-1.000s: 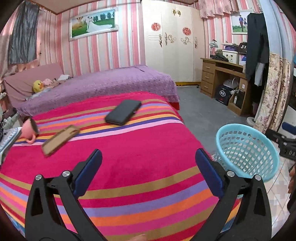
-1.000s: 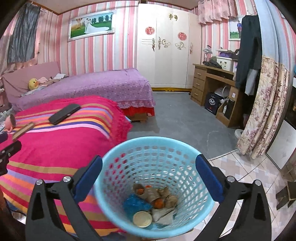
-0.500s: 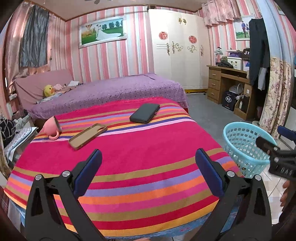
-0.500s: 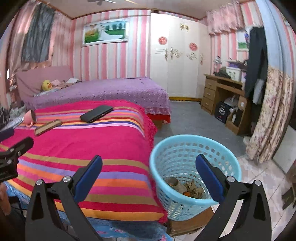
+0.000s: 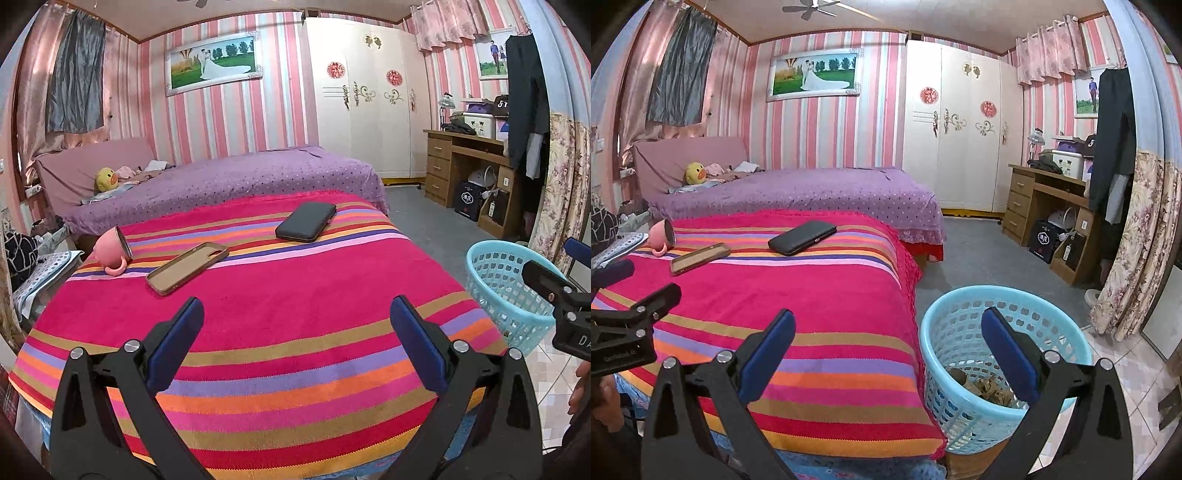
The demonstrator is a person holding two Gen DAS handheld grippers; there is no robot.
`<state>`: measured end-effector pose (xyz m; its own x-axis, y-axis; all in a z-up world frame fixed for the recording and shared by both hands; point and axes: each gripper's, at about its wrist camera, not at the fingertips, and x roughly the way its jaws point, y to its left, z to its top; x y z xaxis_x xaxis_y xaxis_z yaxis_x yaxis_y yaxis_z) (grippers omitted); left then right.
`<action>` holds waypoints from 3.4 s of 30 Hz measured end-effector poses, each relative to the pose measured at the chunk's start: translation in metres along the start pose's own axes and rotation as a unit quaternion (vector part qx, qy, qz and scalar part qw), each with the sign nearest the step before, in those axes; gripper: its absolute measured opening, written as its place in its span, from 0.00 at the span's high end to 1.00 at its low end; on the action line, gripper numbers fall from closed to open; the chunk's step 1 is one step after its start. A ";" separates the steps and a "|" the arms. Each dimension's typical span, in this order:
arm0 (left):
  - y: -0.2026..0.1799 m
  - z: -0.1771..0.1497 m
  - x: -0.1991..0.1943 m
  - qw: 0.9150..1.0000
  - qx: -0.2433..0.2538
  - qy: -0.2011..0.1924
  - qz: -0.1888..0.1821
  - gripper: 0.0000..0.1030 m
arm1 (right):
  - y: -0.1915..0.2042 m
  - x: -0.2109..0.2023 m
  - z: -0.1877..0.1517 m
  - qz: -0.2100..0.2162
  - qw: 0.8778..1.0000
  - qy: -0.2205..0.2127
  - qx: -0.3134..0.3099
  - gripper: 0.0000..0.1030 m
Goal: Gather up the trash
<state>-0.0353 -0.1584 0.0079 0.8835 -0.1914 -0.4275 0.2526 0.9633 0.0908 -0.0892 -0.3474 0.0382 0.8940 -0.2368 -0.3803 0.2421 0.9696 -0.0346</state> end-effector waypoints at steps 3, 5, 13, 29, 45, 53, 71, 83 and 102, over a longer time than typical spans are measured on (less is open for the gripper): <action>0.002 0.001 0.001 1.000 -0.006 -0.001 0.002 0.05 | 0.003 -0.001 0.001 0.001 1.000 -0.006 -0.004 0.04; 0.004 0.001 0.003 1.000 -0.008 -0.001 0.002 0.05 | 0.005 0.000 0.001 0.001 1.000 -0.008 -0.009 0.05; 0.004 0.000 0.004 1.000 -0.006 -0.001 0.002 0.05 | 0.011 -0.001 0.003 0.007 1.000 -0.016 -0.015 0.05; 0.006 0.000 0.005 1.000 -0.012 -0.001 -0.002 0.05 | 0.016 -0.002 0.003 0.005 0.999 -0.021 -0.024 0.05; 0.009 -0.001 0.006 1.000 -0.017 0.000 0.000 0.05 | 0.017 0.000 0.002 0.005 1.000 -0.020 -0.024 0.05; 0.010 -0.001 0.006 1.000 -0.018 0.000 -0.001 0.05 | 0.016 0.000 0.002 0.004 0.999 -0.019 -0.025 0.05; 0.011 -0.001 0.007 1.000 -0.017 0.000 0.000 0.05 | 0.017 0.000 0.002 0.005 0.999 -0.019 -0.026 0.05; 0.013 -0.001 0.007 1.000 -0.019 -0.001 0.000 0.05 | 0.017 0.000 0.002 0.005 0.999 -0.018 -0.026 0.05; 0.012 -0.002 0.007 1.000 -0.018 -0.001 0.001 0.05 | 0.018 0.001 0.002 0.004 0.999 -0.018 -0.027 0.05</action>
<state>-0.0270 -0.1475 0.0048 0.8845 -0.1906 -0.4259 0.2370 0.9698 0.0583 -0.0834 -0.3305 0.0390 0.9095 -0.2294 -0.3468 0.2144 0.9733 -0.0815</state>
